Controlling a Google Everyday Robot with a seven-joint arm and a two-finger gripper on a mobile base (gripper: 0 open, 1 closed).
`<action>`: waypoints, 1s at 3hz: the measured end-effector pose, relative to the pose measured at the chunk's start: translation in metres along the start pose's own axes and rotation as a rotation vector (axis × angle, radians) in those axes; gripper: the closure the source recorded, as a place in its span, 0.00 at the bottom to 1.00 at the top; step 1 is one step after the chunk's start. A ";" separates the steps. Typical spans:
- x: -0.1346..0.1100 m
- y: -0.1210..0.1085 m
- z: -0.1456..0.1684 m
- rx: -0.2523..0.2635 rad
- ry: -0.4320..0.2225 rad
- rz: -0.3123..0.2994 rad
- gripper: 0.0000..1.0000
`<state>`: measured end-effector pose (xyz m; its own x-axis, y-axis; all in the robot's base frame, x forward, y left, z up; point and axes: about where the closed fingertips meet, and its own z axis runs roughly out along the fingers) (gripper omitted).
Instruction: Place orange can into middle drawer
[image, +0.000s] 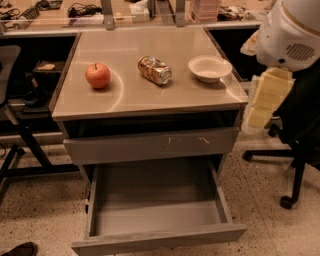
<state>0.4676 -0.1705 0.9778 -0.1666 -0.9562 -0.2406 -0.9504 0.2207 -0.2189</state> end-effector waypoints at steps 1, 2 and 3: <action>-0.056 -0.026 0.024 -0.061 -0.009 -0.011 0.00; -0.110 -0.058 0.057 -0.108 0.004 -0.023 0.00; -0.132 -0.063 0.060 -0.092 -0.028 -0.047 0.00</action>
Offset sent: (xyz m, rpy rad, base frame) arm 0.1373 0.1616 -0.0314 -0.0377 0.2134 0.0791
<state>0.5648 -0.0470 0.9668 -0.1150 -0.9591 -0.2585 -0.9774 0.1557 -0.1430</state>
